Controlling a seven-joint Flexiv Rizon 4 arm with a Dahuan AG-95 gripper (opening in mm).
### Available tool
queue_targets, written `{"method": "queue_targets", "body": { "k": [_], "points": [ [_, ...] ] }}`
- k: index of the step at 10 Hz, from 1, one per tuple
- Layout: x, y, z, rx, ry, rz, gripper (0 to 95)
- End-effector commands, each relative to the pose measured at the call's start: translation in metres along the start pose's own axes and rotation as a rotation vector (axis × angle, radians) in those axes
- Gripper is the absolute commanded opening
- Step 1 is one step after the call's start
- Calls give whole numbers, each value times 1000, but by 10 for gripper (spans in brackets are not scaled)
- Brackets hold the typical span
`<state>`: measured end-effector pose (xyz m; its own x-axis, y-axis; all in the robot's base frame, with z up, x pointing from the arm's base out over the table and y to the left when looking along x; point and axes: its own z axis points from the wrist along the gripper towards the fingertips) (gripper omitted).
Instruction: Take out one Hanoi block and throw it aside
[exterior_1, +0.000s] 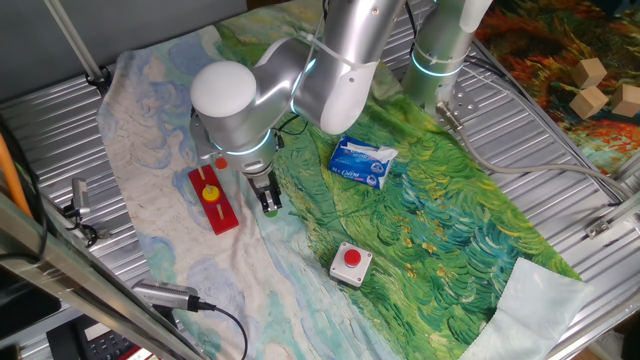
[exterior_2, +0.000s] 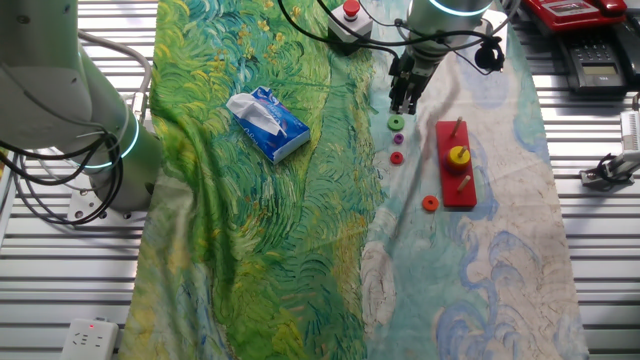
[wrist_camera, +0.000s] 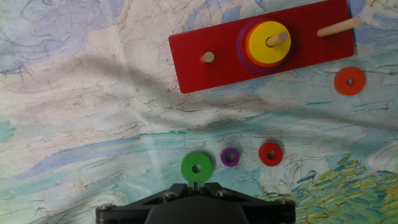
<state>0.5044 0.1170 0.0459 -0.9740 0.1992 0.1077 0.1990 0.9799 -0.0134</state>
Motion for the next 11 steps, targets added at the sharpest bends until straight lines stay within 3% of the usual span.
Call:
{"method": "queue_targets", "body": {
  "k": [1,11],
  "points": [
    [0,0,0,0,0,0,0],
    [0,0,0,0,0,0,0]
  ]
}}
